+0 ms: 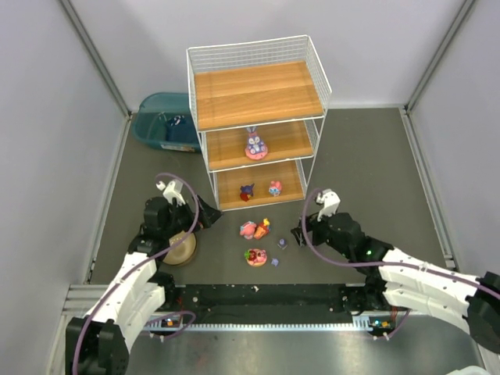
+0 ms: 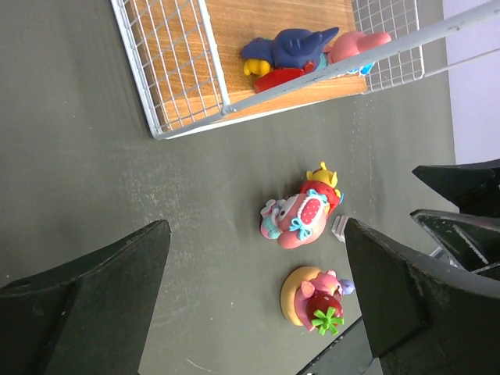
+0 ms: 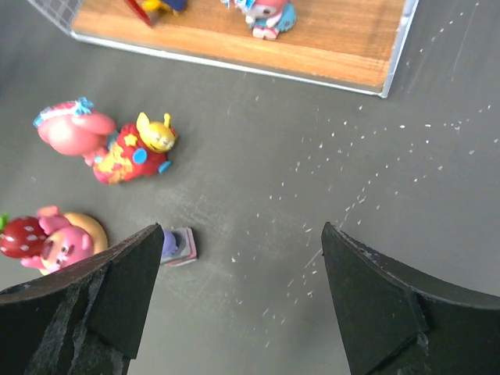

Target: Place and organize the plastic toys onto the shelf

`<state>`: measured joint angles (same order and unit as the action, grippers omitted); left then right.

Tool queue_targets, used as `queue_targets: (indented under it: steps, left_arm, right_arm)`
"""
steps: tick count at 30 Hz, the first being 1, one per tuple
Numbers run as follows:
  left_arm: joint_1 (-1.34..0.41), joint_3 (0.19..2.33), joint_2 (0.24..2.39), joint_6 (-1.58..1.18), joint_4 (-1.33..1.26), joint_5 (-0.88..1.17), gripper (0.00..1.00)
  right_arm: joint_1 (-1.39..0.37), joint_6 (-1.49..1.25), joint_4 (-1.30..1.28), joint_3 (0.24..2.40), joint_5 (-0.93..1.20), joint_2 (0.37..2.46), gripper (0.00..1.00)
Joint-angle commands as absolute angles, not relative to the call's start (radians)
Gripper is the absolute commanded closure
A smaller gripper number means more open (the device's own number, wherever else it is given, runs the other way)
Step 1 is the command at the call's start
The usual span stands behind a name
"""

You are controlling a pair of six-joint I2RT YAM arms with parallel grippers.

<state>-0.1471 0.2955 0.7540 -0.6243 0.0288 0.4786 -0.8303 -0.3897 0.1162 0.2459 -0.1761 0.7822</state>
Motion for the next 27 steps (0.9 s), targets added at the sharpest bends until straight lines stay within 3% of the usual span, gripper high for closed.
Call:
queue_targets:
  steps: [1, 27]
  left_arm:
    - [-0.150, 0.316, 0.730, -0.612, 0.018, 0.451, 0.01]
    - [-0.150, 0.282, 0.666, -0.641, -0.043, 0.541, 0.01]
  right_arm:
    - [-0.929, -0.288, 0.084, 0.354, -0.276, 0.866, 0.16]
    - [-1.101, -0.382, 0.262, 0.379, -0.276, 1.239, 0.16]
